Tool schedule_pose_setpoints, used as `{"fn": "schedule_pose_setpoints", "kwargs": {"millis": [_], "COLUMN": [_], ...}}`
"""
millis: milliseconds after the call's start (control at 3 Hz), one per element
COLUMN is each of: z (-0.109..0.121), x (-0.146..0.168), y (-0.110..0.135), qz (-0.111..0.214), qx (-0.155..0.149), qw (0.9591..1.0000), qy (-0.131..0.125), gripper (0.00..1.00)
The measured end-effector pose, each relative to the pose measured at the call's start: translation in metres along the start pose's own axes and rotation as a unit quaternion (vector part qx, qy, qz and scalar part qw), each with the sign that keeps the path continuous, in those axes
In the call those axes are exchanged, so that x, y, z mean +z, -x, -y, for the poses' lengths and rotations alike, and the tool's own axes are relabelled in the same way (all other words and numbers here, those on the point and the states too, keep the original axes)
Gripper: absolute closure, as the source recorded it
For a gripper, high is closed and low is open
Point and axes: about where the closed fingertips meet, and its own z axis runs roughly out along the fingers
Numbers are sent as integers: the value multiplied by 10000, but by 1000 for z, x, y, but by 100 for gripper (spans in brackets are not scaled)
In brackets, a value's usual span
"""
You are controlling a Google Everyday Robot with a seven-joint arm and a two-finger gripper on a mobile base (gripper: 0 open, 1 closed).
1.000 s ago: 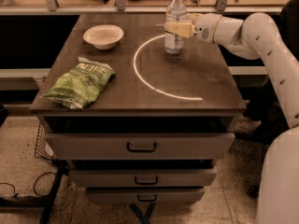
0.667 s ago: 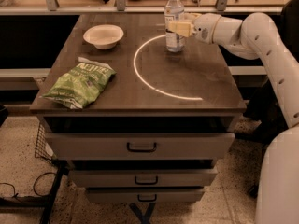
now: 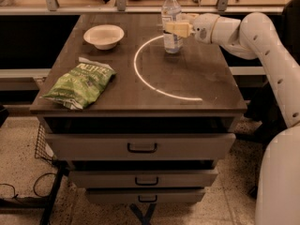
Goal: Pick blue plastic bottle
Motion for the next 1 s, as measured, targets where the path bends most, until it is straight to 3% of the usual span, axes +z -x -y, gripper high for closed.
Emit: {"fn": "schedule_pose_setpoints", "kwargs": {"millis": [667,1000], "z": [-3,-8], "x": [5,4], "y": [14,50], "qz": [127,374], "qx": [-68,-285], "qw": [9999,9989], "qy": [-23,-68], "gripper": [100,100]}}
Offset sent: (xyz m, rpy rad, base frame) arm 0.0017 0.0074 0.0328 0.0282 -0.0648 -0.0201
